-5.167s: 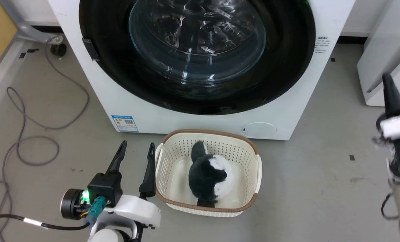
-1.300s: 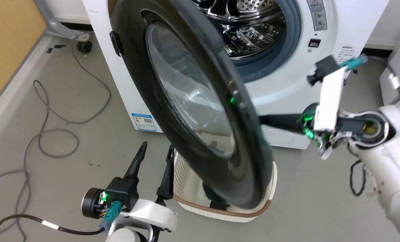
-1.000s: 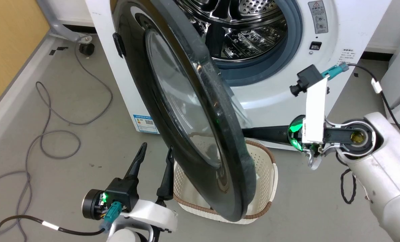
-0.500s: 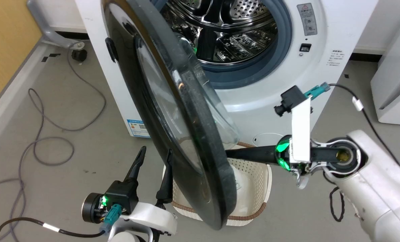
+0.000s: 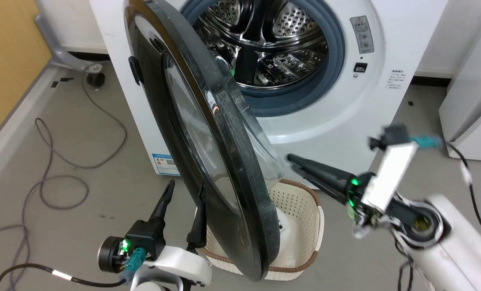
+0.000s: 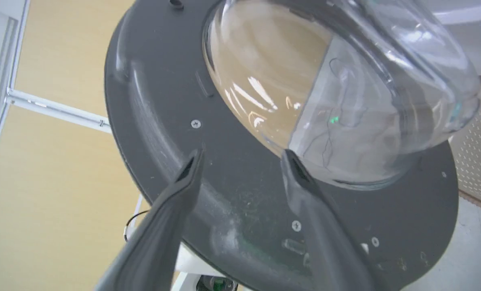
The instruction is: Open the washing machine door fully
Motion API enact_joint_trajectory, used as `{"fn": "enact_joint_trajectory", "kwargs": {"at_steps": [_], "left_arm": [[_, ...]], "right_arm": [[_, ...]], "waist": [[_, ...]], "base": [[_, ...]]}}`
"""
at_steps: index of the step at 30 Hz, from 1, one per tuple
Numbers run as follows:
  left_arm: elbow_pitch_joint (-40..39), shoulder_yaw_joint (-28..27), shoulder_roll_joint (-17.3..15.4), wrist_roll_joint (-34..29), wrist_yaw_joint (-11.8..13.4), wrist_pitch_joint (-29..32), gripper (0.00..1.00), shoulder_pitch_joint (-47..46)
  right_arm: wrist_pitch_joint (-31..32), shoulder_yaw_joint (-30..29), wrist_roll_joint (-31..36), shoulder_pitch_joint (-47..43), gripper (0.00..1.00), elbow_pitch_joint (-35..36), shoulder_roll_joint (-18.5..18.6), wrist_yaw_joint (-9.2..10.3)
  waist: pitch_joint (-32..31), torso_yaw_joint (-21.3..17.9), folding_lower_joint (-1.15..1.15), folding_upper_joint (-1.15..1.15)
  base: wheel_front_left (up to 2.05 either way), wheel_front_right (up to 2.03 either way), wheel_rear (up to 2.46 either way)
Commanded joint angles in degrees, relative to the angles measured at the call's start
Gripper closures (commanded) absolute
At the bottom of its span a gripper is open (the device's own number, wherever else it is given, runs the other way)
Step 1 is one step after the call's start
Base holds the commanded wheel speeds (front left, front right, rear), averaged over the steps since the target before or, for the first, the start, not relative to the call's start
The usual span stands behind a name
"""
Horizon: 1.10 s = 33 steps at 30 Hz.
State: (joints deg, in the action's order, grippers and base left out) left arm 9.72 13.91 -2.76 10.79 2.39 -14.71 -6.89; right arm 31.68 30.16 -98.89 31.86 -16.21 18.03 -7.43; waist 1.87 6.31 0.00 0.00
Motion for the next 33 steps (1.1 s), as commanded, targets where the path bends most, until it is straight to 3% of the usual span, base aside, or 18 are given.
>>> {"fn": "enact_joint_trajectory", "kwargs": {"at_steps": [1, 12, 18, 22, 26, 29, 33], "left_arm": [[0.2, -0.2, -0.1, 0.1, 0.1, -0.3, 0.0, 1.2], [1.2, -2.8, -0.1, -1.4, -0.7, -0.3, 0.0, 4.4], [1.6, -4.3, -0.2, -2.1, -1.3, -0.3, 0.0, 5.0], [1.8, -5.0, -0.2, -2.4, -1.5, -0.3, 0.0, 5.1], [1.9, -5.5, -0.2, -2.5, -1.6, -0.3, 0.0, 5.1], [1.8, -5.9, -0.1, -2.5, -1.6, -0.3, 0.0, 5.1], [1.7, -6.4, -0.1, -2.6, -1.6, -0.3, 0.0, 5.0]], "right_arm": [[-2.2, -1.2, -0.5, -3.1, 0.0, 0.5, 0.2, -0.06], [-21.3, -14.6, -4.2, -24.1, 0.0, 8.6, -1.5, -0.06], [-35.0, -20.1, 1.1, -32.2, 0.0, 9.1, -3.8, -0.06], [-44.3, -22.4, 8.6, -34.3, 0.0, 6.8, -4.4, -0.06], [-46.6, -28.8, 21.1, -34.2, 0.0, 4.5, -5.6, -0.06], [-46.6, -36.9, 35.2, -33.7, 0.0, 5.9, -8.9, -0.06], [-46.7, -41.9, 53.8, -33.9, 0.0, 11.1, -12.8, -0.06]], "waist": [[-0.3, -0.2, 0.0, 0.0], [-2.3, -2.2, 0.0, 0.0], [-2.6, -2.6, 0.0, 0.0], [-2.7, -2.7, 0.0, 0.0], [-2.7, -2.9, 0.0, 0.0], [-2.8, -3.2, 0.0, 0.0], [-2.8, -3.5, 0.0, 0.0]], "base": [[0.0, 0.0, 0.0], [0.0, 0.0, 0.0], [0.0, 0.0, 0.0], [0.0, 0.0, 0.0], [0.0, 0.0, 0.0], [0.0, 0.0, 0.0], [0.0, 0.0, 0.0]]}}
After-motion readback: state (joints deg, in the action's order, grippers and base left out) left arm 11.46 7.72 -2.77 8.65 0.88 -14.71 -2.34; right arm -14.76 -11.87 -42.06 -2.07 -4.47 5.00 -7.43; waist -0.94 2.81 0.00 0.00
